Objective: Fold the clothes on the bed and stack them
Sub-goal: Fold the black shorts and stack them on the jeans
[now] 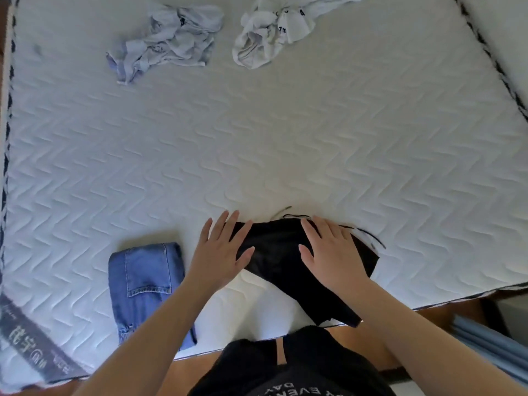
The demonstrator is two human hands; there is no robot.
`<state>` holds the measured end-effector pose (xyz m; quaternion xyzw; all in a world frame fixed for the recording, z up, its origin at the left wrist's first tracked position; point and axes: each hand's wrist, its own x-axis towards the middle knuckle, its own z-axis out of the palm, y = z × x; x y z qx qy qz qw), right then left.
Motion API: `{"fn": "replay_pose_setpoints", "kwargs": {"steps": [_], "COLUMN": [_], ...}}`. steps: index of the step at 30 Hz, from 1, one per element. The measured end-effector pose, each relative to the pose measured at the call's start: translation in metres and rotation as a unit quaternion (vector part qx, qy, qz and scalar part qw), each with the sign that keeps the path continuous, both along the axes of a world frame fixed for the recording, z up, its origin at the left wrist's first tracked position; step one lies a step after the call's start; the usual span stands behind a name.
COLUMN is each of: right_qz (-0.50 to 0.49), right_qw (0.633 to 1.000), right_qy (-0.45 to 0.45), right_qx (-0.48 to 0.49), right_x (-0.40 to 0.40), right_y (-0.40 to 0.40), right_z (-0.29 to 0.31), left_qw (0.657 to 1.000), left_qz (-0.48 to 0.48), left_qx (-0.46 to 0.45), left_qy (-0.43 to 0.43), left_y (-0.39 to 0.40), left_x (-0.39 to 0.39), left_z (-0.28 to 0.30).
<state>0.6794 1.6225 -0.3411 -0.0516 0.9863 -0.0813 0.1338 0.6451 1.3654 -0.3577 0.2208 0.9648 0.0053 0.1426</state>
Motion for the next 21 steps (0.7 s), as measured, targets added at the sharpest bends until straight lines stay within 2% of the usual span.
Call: {"fn": "replay_pose_setpoints", "kwargs": {"steps": [8, 15, 21], "right_qz": [0.034, 0.043, 0.029], "right_qw": [0.992, 0.987, 0.983], "right_qy": [-0.119, -0.146, -0.170], "right_qx": [0.028, 0.050, 0.062], "right_x": [-0.042, -0.070, -0.076], "right_y": [-0.023, -0.025, -0.015], "right_z": [-0.113, -0.198, -0.239], "left_qw": [0.992, 0.982, 0.974], "left_qz": [0.015, 0.039, 0.086], "left_qx": [-0.062, -0.075, -0.056], "left_qy": [-0.109, -0.170, -0.203], "left_y": [-0.011, -0.025, -0.031], "left_x": [-0.022, -0.052, -0.071], "left_z": [-0.101, -0.192, -0.233]}}
